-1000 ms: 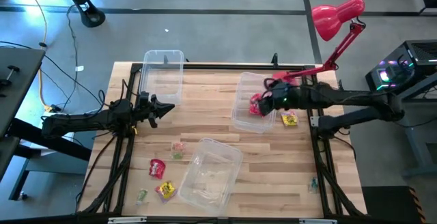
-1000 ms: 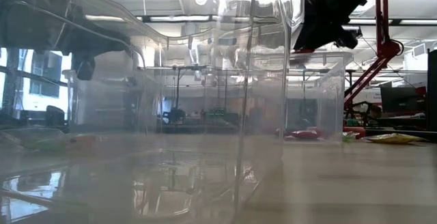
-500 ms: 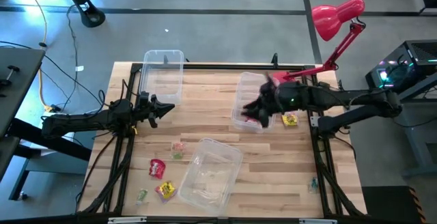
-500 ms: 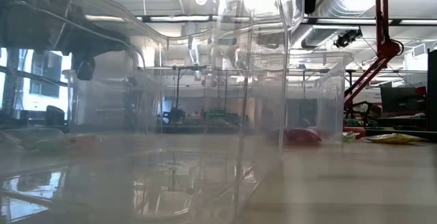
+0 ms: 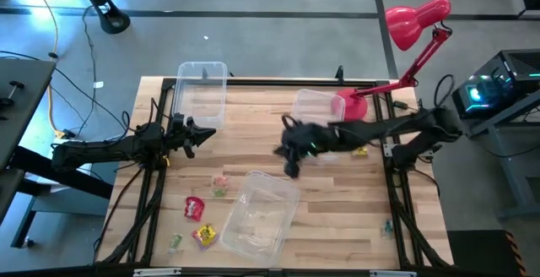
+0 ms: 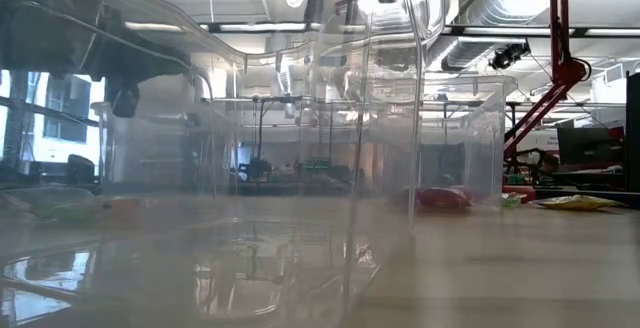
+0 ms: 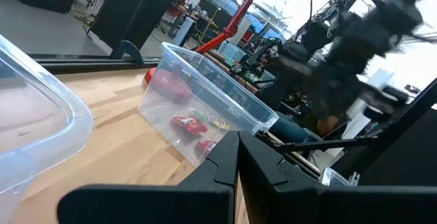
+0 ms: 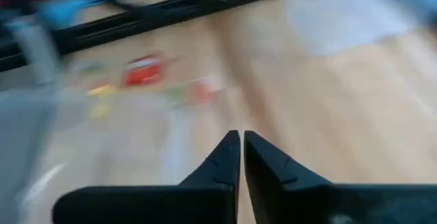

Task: Sort candy
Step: Put the top red candy pack into center transparent bin, then move the transparent bins to the top of the table

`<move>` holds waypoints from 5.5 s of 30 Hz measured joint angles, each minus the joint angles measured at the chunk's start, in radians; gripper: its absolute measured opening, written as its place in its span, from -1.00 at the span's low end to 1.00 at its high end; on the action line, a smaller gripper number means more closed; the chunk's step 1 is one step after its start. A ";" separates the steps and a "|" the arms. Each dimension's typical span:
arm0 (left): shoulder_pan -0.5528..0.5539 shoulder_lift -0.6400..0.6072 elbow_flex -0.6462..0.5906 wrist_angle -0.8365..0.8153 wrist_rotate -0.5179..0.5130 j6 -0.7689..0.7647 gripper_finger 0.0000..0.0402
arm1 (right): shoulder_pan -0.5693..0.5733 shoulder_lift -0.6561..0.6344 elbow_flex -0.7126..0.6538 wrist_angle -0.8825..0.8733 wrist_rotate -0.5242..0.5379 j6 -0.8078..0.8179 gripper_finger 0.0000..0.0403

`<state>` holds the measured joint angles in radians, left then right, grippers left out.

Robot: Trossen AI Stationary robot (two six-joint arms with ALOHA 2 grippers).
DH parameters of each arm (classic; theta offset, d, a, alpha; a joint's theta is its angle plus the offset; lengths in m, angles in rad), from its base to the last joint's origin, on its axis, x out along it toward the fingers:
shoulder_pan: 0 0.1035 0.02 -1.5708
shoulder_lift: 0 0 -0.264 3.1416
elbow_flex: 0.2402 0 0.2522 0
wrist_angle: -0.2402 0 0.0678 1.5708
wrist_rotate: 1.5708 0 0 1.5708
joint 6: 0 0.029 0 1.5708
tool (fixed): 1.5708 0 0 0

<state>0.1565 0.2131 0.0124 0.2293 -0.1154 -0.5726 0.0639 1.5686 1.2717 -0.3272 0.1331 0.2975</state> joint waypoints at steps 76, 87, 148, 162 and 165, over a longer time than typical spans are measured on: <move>0.000 0.000 0.000 0.000 0.000 0.000 -1.00 | -0.161 0.355 0.341 -0.286 -0.079 -0.348 -1.00; 0.000 0.000 0.000 0.000 0.000 0.000 -1.00 | -0.329 0.409 0.341 -0.152 -0.024 -0.139 -1.00; 0.000 0.000 0.000 0.000 0.000 0.000 -1.00 | 0.108 0.013 0.341 -0.650 -0.084 -0.162 -1.00; 0.000 0.000 0.000 0.000 0.000 0.000 -1.00 | 0.345 -0.016 0.341 -0.971 -0.076 0.138 -1.00; 0.000 0.000 0.000 0.000 0.000 0.000 -1.00 | 0.396 -0.065 0.288 -1.048 -0.027 0.308 -1.00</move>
<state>0.1562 0.2131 0.0124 0.2294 -0.1153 -0.5728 0.4599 1.5039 1.5598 -1.3757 0.1063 0.6059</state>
